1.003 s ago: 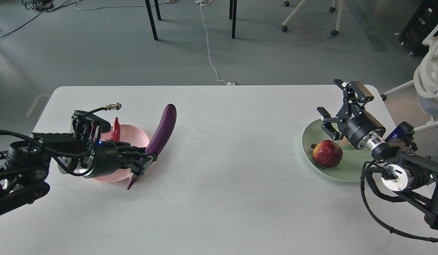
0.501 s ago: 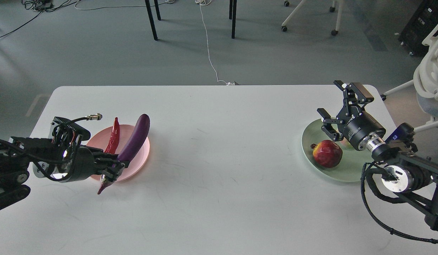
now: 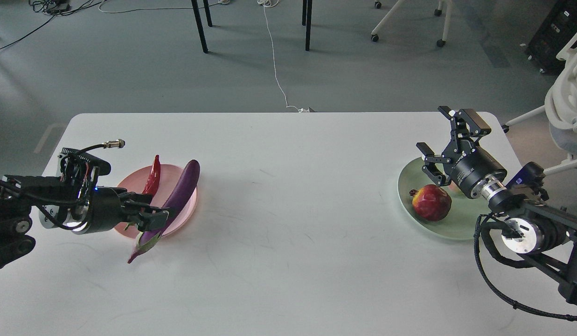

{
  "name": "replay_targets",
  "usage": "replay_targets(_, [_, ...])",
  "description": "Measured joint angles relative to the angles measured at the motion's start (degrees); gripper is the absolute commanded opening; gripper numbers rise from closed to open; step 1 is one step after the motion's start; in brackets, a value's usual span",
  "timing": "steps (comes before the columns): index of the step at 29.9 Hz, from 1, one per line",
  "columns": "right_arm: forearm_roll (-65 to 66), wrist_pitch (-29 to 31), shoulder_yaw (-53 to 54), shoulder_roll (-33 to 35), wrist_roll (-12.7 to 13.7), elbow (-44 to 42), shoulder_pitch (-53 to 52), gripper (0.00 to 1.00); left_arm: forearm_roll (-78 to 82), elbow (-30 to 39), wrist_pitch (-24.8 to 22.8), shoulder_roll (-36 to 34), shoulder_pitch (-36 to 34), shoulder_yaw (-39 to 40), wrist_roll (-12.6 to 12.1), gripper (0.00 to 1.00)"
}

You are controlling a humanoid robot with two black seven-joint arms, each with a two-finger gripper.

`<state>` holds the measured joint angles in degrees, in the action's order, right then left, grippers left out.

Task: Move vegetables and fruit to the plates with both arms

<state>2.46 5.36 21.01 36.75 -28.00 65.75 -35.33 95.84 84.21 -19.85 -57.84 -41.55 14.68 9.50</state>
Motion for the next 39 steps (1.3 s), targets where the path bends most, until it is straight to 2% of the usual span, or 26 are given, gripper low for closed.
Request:
replay_targets(6, [0.00, 0.00, 0.03, -0.01, 0.00, -0.09, -0.09, 0.97, -6.46, 0.35, 0.20, -0.62, -0.11, 6.92, 1.17, 0.98])
replay_targets(9, [0.00, 0.01, 0.07, -0.25, 0.00, -0.13, -0.28, 0.97, -15.75, 0.38, 2.54, 1.75, 0.25, 11.14, 2.36, 0.98])
replay_targets(11, [0.00, 0.01, 0.09, -0.55, 0.00, -0.13, -0.39, 0.97, -24.49, 0.25, 6.33, 4.09, 0.54, 12.41, 3.49, 0.98])
replay_targets(17, [-0.02, -0.31, 1.93, -2.46, 0.00, -0.13, -0.65, 0.97, -54.88, -0.12, 24.43, 13.79, 3.28, 13.58, 5.89, 0.98])
replay_targets(20, [-0.04, -0.30, 2.60, -3.42, 0.00, -0.26, -1.12, 0.99, -60.18, -1.91, 31.93, 20.00, 7.88, 17.82, 7.55, 0.98])
replay_targets(22, [-0.07, 0.08, 2.82, -3.76, 0.00, -0.29, -1.38, 0.99, -61.00, -3.37, 34.11, 23.73, 12.17, 22.82, 8.88, 0.98])
replay_targets(26, [-0.19, 0.35, 3.18, -5.33, 0.00, -0.41, -1.56, 0.99, -61.34, -7.22, 33.14, 30.86, 18.91, 32.87, 9.76, 0.98])
replay_targets(32, [-0.67, 0.18, 4.33, -7.81, 0.00, -0.58, -1.09, 0.99, -61.22, -16.14, 23.03, 40.76, 23.05, 42.09, 9.97, 0.98])
replay_targets(39, [-3.77, -0.21, 4.69, -8.21, 0.00, -0.43, -0.88, 0.99, -59.81, -18.78, 17.85, 43.98, 24.61, 44.57, 10.02, 0.98])
